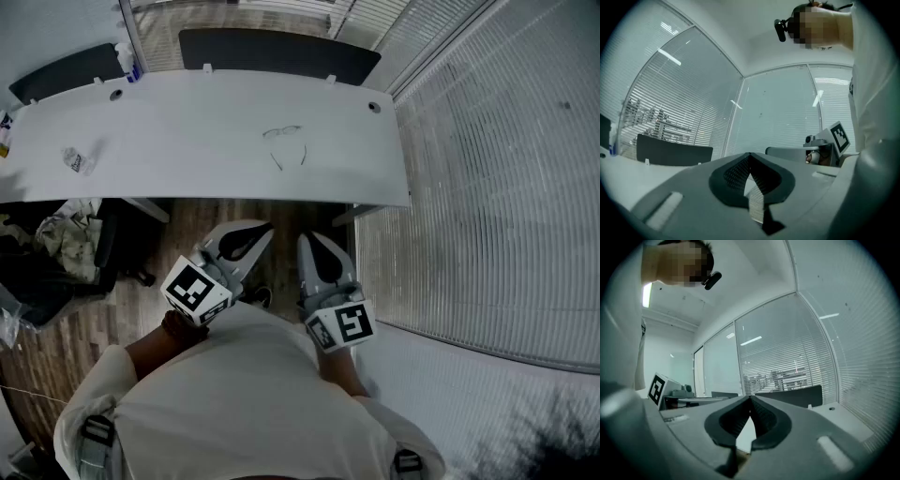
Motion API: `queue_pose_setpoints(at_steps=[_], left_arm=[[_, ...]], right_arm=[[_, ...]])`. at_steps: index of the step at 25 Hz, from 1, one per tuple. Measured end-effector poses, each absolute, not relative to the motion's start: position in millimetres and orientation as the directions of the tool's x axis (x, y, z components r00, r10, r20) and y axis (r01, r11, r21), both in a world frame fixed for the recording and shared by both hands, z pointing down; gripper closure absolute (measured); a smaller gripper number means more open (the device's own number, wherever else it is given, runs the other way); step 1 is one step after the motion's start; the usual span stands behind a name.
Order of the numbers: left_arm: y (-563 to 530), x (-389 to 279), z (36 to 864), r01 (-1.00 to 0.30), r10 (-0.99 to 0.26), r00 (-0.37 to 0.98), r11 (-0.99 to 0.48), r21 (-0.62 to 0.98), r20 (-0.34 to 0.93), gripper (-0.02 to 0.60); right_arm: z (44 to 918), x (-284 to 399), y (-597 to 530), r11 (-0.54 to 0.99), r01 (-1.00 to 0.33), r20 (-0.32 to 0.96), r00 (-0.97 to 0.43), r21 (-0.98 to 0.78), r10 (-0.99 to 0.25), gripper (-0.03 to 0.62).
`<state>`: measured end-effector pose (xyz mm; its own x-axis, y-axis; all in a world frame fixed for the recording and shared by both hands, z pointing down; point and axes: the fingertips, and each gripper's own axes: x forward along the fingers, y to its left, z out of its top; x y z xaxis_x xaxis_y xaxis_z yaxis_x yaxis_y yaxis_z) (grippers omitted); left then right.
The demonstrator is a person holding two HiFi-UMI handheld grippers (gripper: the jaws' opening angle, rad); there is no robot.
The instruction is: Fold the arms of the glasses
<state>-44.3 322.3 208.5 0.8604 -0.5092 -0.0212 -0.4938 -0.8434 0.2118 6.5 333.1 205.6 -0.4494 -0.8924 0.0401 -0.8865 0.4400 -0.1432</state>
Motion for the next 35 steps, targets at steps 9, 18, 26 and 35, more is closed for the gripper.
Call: queue_pose_setpoints(at_steps=[9, 18, 26, 35], left_arm=[[317.7, -46.6, 211.5, -0.489, -0.505, 0.863, -0.845, 0.216, -0.022, 0.578], [319.5, -34.0, 215.7, -0.49, -0.504, 0.864, -0.845, 0.213, -0.01, 0.578], [330.5, 3.3, 224.2, -0.48, -0.489, 0.872, -0.853, 0.207, 0.009, 0.578], [333.7, 26.8, 229.9, -0.523, -0.53, 0.847, -0.823, 0.221, 0.03, 0.578]], right_arm=[[206.7, 4.6, 328.6, 0.438, -0.889, 0.044, -0.447, -0.134, -0.894, 0.594], [205.6, 29.1, 331.3, 0.398, -0.895, 0.013, -0.409, -0.202, -0.913, 0.593], [207.8, 63.3, 343.4, 0.397, -0.892, -0.005, -0.405, -0.215, -0.914, 0.594], [214.2, 85.1, 351.6, 0.444, -0.873, -0.012, -0.451, -0.204, -0.892, 0.594]])
